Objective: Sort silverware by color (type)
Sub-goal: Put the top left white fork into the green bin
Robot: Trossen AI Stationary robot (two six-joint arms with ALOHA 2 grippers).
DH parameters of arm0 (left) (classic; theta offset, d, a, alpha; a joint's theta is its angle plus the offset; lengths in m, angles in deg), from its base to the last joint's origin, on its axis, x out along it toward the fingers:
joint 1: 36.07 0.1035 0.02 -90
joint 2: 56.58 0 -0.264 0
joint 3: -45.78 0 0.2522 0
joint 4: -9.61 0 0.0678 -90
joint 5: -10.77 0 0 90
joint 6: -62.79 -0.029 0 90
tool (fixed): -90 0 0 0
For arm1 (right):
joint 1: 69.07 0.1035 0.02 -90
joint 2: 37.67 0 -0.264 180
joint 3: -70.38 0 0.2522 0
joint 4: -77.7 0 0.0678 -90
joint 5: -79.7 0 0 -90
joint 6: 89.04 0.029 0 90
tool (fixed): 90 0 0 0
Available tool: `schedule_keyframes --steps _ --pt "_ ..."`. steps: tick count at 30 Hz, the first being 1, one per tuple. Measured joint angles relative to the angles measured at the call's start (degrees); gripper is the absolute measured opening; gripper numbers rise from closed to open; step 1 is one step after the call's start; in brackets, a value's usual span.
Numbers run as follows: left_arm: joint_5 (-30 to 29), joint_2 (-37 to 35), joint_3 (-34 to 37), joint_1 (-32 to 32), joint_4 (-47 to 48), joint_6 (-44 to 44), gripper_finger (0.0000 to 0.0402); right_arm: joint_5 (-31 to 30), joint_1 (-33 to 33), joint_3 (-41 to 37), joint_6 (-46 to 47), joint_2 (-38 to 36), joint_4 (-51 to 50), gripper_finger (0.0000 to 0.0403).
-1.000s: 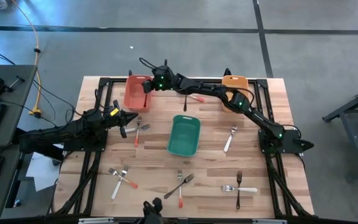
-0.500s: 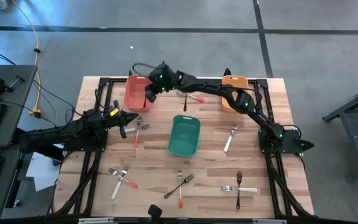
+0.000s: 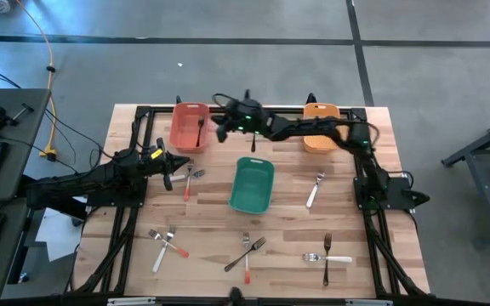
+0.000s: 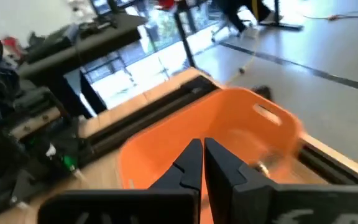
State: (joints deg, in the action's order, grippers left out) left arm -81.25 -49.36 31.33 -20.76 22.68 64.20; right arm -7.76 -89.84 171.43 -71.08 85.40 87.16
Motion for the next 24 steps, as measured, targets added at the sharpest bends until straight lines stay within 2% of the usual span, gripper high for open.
schedule_keyframes --steps 4,11,19,24 --pt "0.02 0.27 0.0 0.0 -0.04 0.54 0.0 -3.29 0.04 -13.13 -1.09 -9.71 3.44 0.0" --pt "0.94 3.98 -0.62 0.02 1.17 0.92 0.0 -4.13 0.55 -30.87 -2.07 -25.53 -0.44 0.0" --pt "0.72 11.64 -7.69 0.02 8.57 2.77 0.0001 -7.18 0.44 -40.84 -6.66 -42.83 -12.22 0.0" --pt "1.53 18.33 -10.87 -0.25 12.46 8.29 0.0017 -8.2 0.55 -44.07 -8.86 -48.62 -13.65 0.0001"
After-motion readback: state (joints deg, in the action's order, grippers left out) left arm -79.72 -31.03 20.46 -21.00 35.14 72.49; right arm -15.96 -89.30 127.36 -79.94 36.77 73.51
